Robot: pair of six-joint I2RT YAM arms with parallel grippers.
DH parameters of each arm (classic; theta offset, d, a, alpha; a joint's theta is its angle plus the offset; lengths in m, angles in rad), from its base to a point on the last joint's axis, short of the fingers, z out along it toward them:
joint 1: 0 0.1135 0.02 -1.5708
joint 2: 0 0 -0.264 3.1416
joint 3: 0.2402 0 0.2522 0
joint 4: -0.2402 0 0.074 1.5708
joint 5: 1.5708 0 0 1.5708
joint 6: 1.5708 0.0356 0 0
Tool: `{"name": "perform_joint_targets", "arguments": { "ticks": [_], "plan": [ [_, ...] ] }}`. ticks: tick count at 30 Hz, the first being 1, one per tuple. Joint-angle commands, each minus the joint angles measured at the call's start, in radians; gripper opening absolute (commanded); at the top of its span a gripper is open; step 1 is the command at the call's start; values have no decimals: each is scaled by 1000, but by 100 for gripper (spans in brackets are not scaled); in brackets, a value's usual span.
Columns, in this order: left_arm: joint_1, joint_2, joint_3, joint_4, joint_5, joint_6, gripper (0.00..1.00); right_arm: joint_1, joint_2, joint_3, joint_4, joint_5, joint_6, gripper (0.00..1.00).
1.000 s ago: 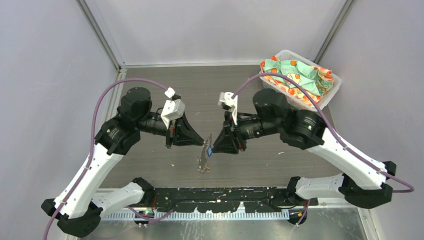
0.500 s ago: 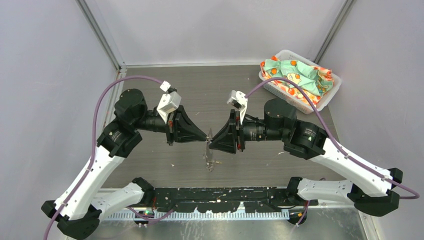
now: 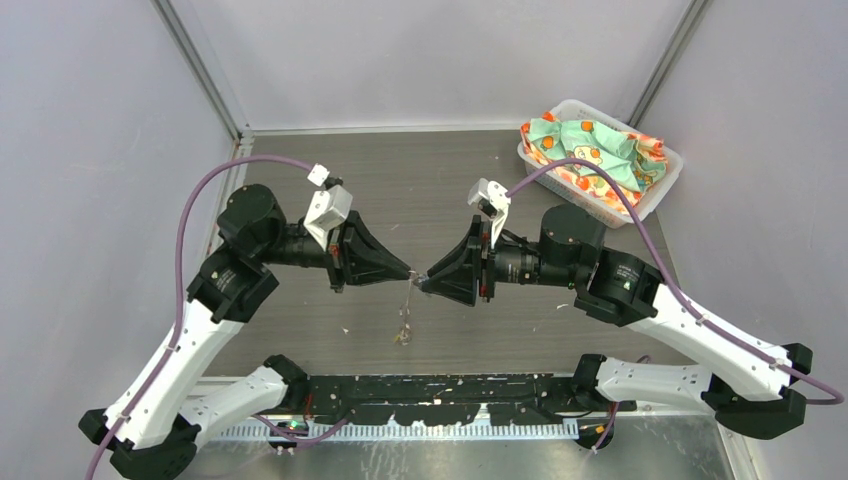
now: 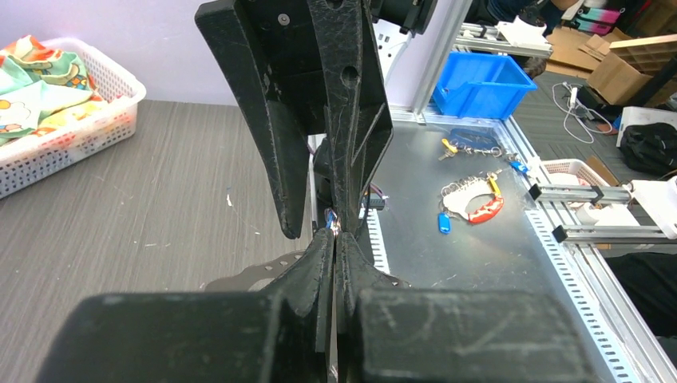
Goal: Put the keys on the keyring
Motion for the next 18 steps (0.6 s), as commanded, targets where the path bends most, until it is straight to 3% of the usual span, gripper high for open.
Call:
{"name": "perform_joint_targets", "arguments": {
  "ticks": [1, 10, 18],
  "plan": [
    [-3, -18, 0, 69, -22, -14, 0, 0, 7, 8, 65, 12, 8, 38],
    [-4, -29, -4, 70, -74, 0, 0, 1, -3, -3, 54, -5, 11, 9],
    [-3, -38, -16, 93, -125, 5, 0, 0, -27, -37, 56, -1, 37, 4]
  ]
}}
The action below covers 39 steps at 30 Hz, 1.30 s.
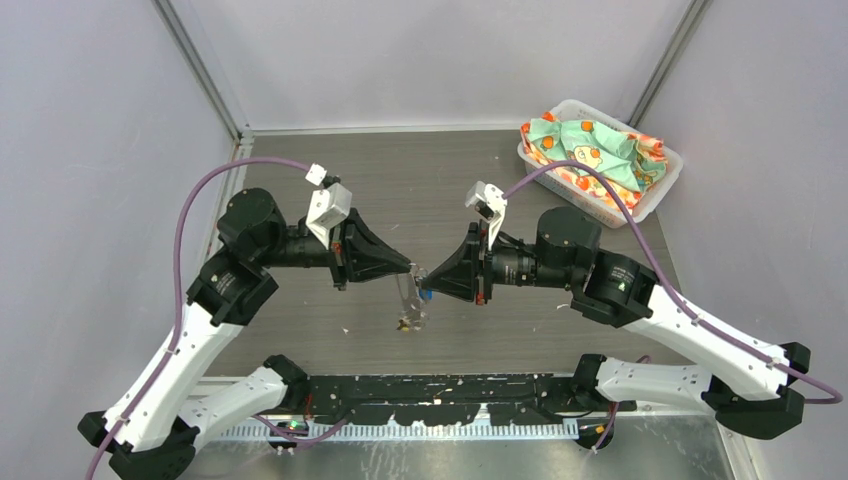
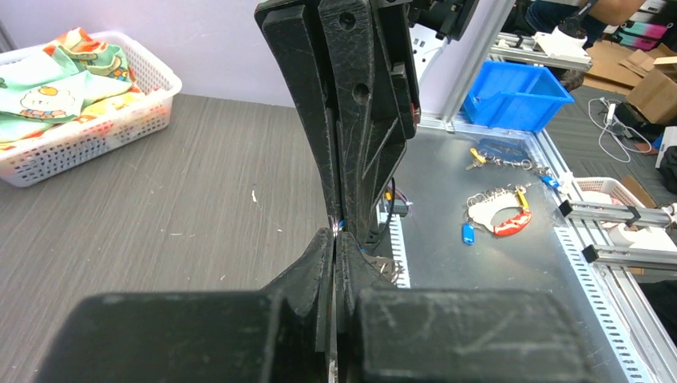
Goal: Put the keys on the keyring
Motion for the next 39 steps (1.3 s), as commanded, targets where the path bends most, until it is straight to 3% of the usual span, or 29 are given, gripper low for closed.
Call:
{"name": "perform_joint_targets", "arguments": {
  "ticks": [1, 8, 12, 14, 18, 22, 29, 39],
  "plan": [
    [-2, -21, 5, 93, -31, 0, 0, 0, -28, -15, 32, 0, 22, 4],
    [-3, -18, 9, 102, -31, 0, 0, 0, -26, -26, 30, -20, 46, 4],
    [-2, -13, 15, 102, -19, 0, 0, 1, 9, 11, -23, -45, 45, 10],
    [-3, -11, 18, 100, -13, 0, 0, 1, 27, 44, -65, -46, 32, 16],
    [-3, -14, 17, 94, 1, 5, 0, 1, 35, 145, -179, 2, -38, 39],
    [-2, -16, 13, 87, 17, 6, 0, 0, 19, 217, -219, 45, -121, 48],
    [-2, -13, 15, 78, 30, 2, 0, 0, 39, 265, -145, 5, -211, 49],
    [-3, -14, 22, 69, 56, -7, 0, 1, 86, 239, -61, -51, -238, 43]
  ]
}}
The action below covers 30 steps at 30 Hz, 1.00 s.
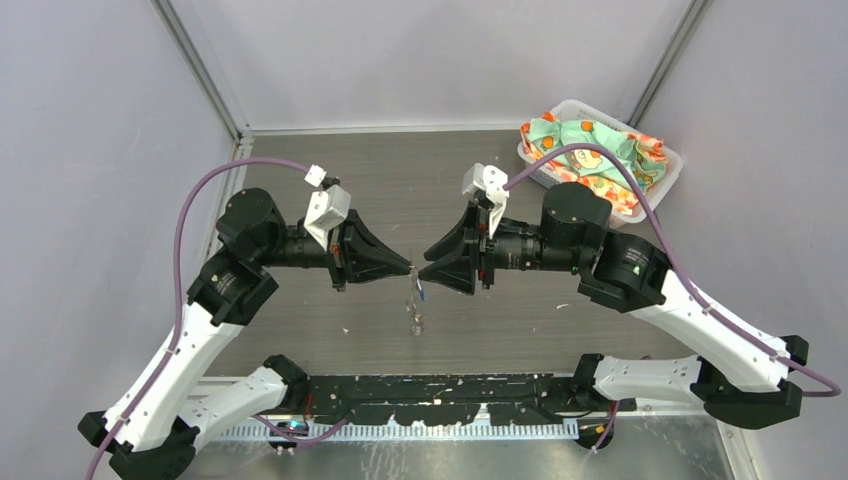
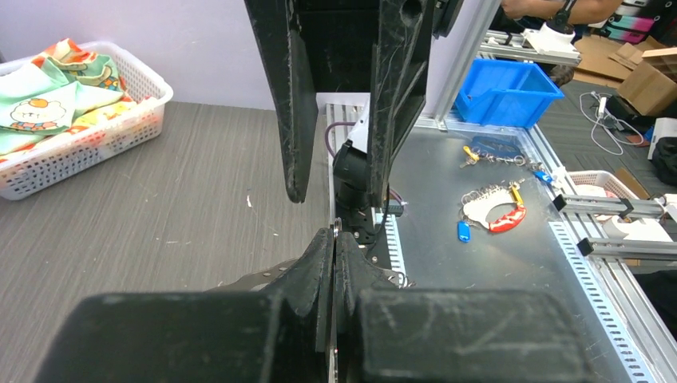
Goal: Put the keys on the keyring
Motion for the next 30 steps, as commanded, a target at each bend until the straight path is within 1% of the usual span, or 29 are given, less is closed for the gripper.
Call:
{"name": "perform_joint_targets", "arguments": {
  "ticks": [1, 7, 17, 20, 23, 26, 29, 30],
  "plan": [
    [-2, -14, 27, 49, 31, -11, 0, 1, 3, 1, 91, -42, -29, 42],
    [-2, -17, 30, 49, 30, -15, 0, 1, 17, -8, 104, -72, -21, 33],
    [-3, -19, 31, 55, 24, -24, 0, 0, 24, -47, 140, -98, 17, 25],
    [-2, -21, 30, 55, 24, -24, 0, 0, 22, -53, 153, -97, 22, 17],
    [-3, -25, 25, 53, 24, -23, 0, 0, 24, -53, 148, -89, 22, 2],
    [-3, -27, 22, 42, 24, -10, 0, 1, 26, -43, 116, -74, 22, 1],
    [-3, -27, 25, -18, 29, 48, 0, 0, 42, 18, 18, -56, 11, 1],
    [-2, -26, 28, -52, 29, 74, 2, 0, 51, 47, -22, -52, 5, 1]
  ]
}}
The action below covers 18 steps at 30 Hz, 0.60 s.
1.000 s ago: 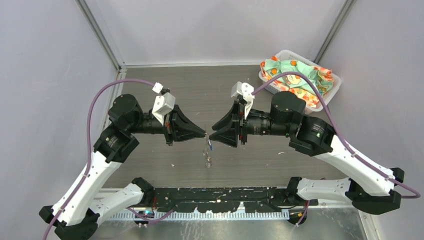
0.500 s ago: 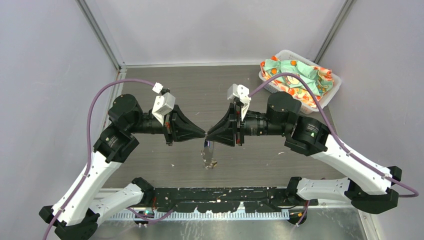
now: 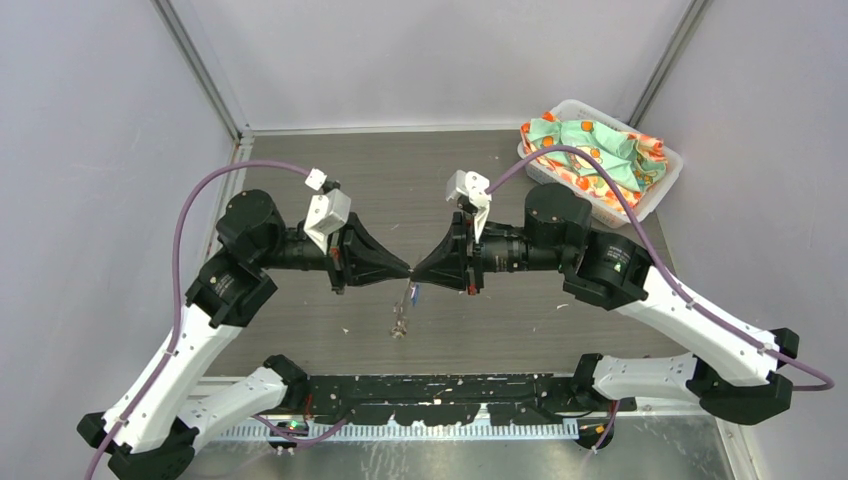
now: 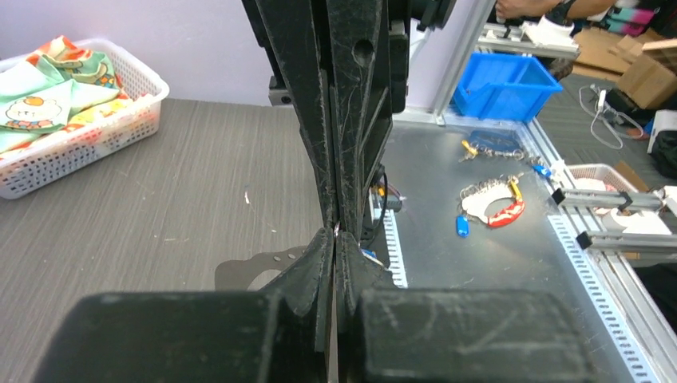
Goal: Put the keys on the keyring
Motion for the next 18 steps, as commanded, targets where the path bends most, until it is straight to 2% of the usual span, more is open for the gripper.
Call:
{"name": "perform_joint_targets", "arguments": {
  "ticks": [1, 2, 3, 5, 10, 14, 18],
  "plan": [
    [-2, -15, 36, -80, 26, 98, 13, 0, 32, 129, -146, 25, -20, 1],
    [-2, -5, 47, -129, 42, 143, 25, 1, 50, 165, -201, 29, -32, 1],
    [-2, 6, 63, -186, 66, 181, 31, 0, 71, 205, -274, 32, -41, 1],
    [-3, 35, 98, -298, 89, 269, 37, 0, 124, 291, -393, 27, -55, 1],
    [-3, 98, 182, -501, 120, 439, 38, 0, 267, 469, -610, 0, -74, 1],
    [-3, 112, 192, -530, 107, 485, 36, 3, 348, 577, -723, 7, -80, 1],
    [-3, 119, 182, -523, 107, 490, 31, 15, 383, 624, -757, 1, -91, 1]
  ]
}}
